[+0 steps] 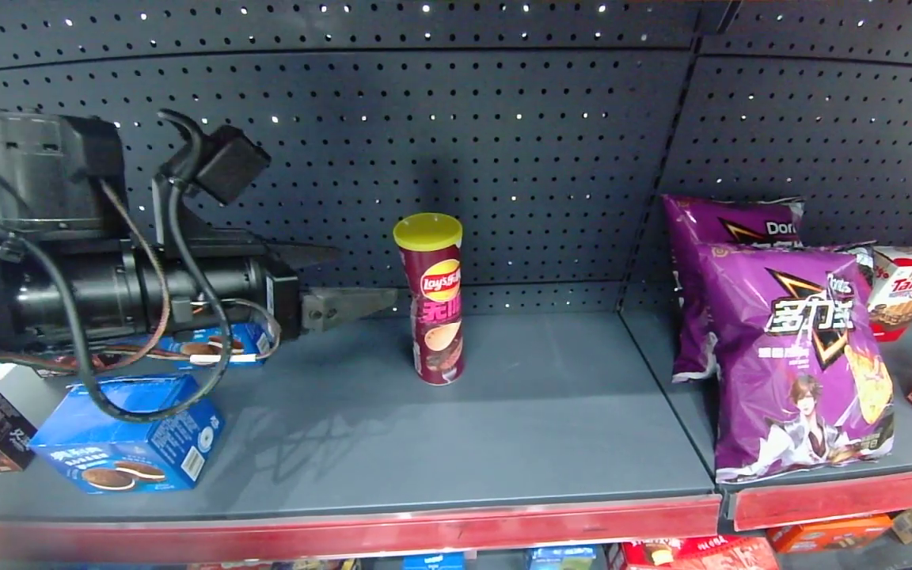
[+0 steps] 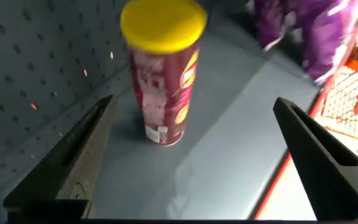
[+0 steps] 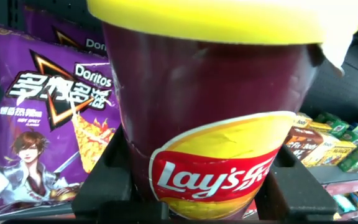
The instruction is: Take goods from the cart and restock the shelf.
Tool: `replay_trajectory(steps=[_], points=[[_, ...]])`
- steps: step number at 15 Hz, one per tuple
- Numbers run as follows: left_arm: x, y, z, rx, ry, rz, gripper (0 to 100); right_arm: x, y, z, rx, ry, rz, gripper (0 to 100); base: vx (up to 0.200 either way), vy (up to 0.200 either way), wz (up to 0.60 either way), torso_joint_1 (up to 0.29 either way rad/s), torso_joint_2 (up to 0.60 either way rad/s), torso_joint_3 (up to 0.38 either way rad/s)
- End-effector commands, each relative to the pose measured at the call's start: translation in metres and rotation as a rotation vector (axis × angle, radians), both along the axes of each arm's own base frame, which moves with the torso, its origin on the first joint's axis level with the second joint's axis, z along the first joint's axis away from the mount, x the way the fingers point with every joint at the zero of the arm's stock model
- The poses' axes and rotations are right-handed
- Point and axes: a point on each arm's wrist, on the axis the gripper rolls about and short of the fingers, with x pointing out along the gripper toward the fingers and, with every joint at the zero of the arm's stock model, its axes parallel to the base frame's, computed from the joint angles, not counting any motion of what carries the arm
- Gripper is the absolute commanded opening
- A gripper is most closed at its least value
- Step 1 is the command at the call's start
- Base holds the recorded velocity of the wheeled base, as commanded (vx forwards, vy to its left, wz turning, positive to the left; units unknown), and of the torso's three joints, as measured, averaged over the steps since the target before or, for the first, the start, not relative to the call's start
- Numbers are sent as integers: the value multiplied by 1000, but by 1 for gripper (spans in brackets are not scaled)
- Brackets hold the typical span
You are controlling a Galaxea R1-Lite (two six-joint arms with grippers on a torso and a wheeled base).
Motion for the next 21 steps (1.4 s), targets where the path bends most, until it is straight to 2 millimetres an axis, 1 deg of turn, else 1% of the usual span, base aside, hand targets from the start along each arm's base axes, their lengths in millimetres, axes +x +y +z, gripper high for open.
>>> replay_trajectory(steps=[1,4,5,7,13,16,18,20,21], points=[[22,1,-23,20,70,23,100,1,0,2,-2,-1,-3,0,0,0,0,0,0,0],[38,-1,-39,28,103,29,100,0,0,3,-13,-6,-8,0,0,0,0,0,0,0],[42,-3,-41,28,106,28,100,0,0,3,-18,-5,-9,0,0,0,0,0,0,0],[57,-12,-41,24,84,15,100,-1,0,4,-19,-6,-13,0,0,0,0,0,0,0],[72,-20,-48,28,91,7,100,1,-1,3,-17,3,-25,0,0,0,0,0,0,0],[76,-33,-49,28,86,-25,100,1,-1,2,-21,10,-34,0,0,0,0,0,0,0],[82,-45,-50,21,83,-47,100,0,-1,1,-20,16,-36,0,0,0,0,0,0,0],[88,-52,-53,19,88,-56,100,0,-1,1,-20,15,-36,0,0,0,0,0,0,0],[96,-56,-59,21,96,-58,100,-1,-1,1,-21,15,-36,0,0,0,0,0,0,0]])
